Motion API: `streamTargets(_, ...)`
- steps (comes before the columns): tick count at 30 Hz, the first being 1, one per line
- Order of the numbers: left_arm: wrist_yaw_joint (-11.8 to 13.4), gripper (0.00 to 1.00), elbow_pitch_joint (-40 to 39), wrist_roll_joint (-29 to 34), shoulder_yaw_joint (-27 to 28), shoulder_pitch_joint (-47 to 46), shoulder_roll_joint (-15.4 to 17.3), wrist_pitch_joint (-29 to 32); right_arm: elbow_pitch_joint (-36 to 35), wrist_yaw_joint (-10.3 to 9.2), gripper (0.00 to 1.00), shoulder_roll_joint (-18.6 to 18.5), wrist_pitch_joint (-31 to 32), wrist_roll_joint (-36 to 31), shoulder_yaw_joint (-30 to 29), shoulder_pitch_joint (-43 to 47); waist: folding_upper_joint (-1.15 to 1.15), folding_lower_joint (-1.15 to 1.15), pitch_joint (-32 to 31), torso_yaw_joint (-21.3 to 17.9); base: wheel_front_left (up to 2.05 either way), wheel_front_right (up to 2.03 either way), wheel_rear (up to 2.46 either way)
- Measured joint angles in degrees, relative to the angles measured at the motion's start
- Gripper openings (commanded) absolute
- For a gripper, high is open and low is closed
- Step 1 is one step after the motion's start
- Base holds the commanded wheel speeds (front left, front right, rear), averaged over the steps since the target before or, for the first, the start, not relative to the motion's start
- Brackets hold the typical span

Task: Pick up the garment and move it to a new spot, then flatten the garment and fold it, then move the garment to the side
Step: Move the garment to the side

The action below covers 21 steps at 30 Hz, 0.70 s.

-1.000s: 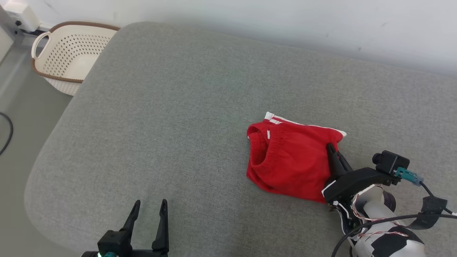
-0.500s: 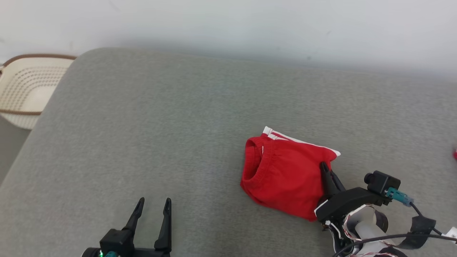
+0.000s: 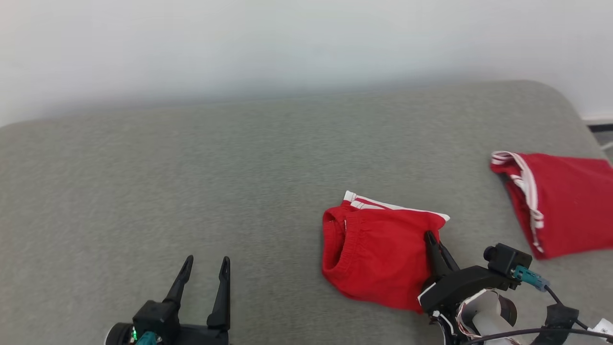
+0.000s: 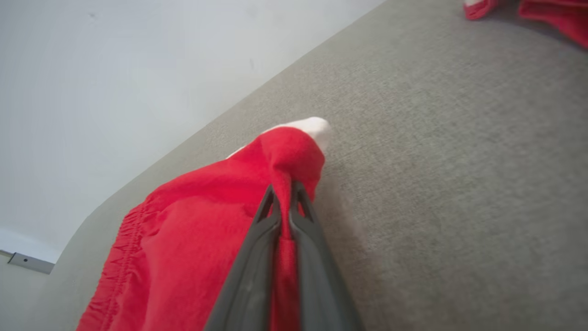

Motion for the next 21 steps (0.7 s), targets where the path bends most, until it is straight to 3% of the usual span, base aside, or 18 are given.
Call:
streamTargets(14, -0.92, 1.0, -0.62, 1.77, -0.09, -2.01, -0.02, -0.01, -1.16, 0.0, 0.0, 0.34, 0.0, 0.31, 0.64, 0.47, 0.0, 0.0, 0.69, -14.9, 0.0, 0.0, 0.0)
streamTargets(21, -1.01, 1.0, -0.73, 2.14, -0.77, -2.75, -0.03, -0.01, -1.71, 0.0, 0.0, -0.36, 0.0, -0.4, 1.08, 0.65, 0.0, 0.0, 1.69, -18.68, 0.0, 0.0, 0.0)
